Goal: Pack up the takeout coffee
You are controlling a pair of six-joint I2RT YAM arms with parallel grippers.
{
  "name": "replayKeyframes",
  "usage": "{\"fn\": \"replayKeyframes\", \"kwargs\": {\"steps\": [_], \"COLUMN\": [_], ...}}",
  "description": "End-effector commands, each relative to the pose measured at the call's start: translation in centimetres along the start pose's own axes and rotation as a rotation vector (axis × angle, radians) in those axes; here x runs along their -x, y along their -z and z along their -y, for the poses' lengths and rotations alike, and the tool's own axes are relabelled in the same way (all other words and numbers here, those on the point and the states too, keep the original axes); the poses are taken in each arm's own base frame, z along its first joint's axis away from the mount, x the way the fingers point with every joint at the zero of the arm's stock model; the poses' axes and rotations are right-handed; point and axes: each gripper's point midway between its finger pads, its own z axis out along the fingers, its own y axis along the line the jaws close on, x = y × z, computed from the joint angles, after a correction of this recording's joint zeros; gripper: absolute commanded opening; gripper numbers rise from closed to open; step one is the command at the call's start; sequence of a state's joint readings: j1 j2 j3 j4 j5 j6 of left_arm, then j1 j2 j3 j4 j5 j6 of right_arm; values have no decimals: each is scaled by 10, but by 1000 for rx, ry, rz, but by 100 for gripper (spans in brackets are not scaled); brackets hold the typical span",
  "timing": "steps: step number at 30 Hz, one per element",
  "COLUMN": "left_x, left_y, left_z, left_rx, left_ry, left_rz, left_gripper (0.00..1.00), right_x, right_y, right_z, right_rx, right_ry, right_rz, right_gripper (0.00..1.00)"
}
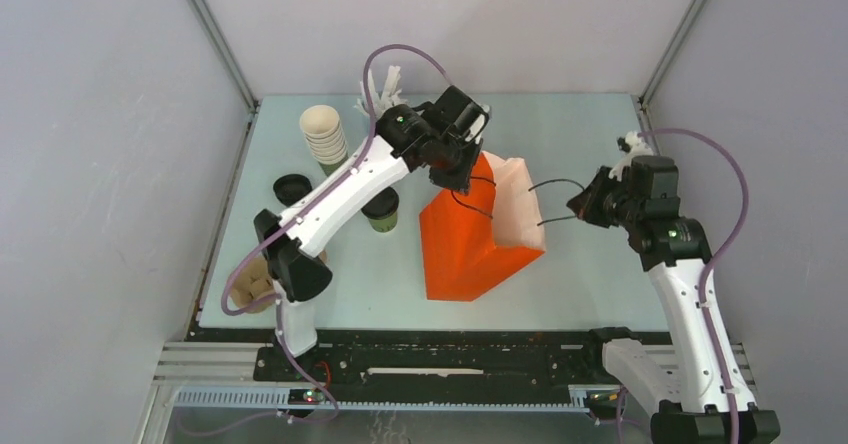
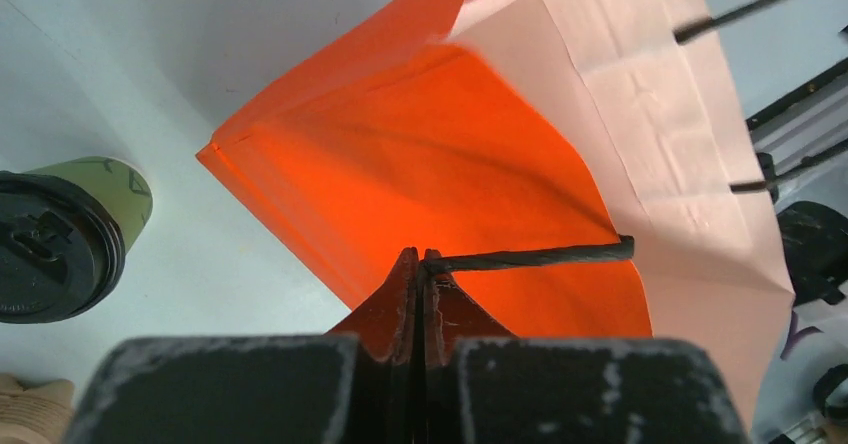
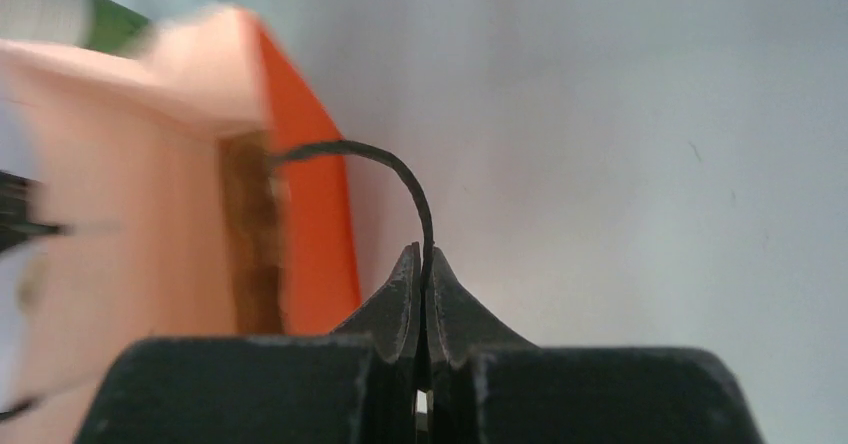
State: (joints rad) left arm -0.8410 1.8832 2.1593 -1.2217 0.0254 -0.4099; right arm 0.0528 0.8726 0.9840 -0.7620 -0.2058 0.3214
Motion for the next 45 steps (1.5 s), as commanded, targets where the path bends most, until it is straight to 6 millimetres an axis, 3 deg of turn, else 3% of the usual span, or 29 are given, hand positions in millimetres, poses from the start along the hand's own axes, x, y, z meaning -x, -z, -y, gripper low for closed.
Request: {"fn": "replayKeyframes", "kwargs": {"steps": [1, 3, 6, 9, 15, 18, 22, 24, 27, 34, 40, 45], "left_x": [33, 34, 24, 9, -31, -42, -57, -54, -44, 4, 6, -2], "left_y": [82, 91, 89, 82, 40, 30, 21, 27, 41, 75, 58, 29], "left_z": [21, 15, 2, -7, -11, -5, -1, -7, -17, -41, -27, -12], "left_rx": [-93, -76, -39, -22, -27, -28, -46, -18, 27, 138, 69, 36], "left_ry": [-44, -47, -37, -28, -81, -118, -141, -145, -144, -140, -161, -169], "left_rz": [244, 289, 300, 302, 191, 186, 171, 204, 254, 394, 411, 398], "left_gripper": [0, 0, 0, 0, 0, 0, 0, 0, 0, 0, 0, 0], "right_x": [93, 108, 113, 100, 60, 64, 74, 72, 89, 126, 133, 142], "right_y": [49, 62, 69, 62, 36, 26, 41, 54, 74, 97, 94, 60], "right_z": [-74, -95, -114, -130, -149, -152, -173, -186, -203, -225, -230, -225], "right_rx": [250, 330, 421, 521, 755, 779, 888, 936, 959, 1004, 1043, 1058], "right_ry": [67, 97, 129, 204, 428, 470, 468, 517, 564, 579, 685, 709], "right_rz": [278, 322, 342, 306, 211, 241, 285, 324, 463, 607, 679, 671], "right_gripper": [0, 0, 0, 0, 0, 0, 0, 0, 0, 0, 0, 0]}}
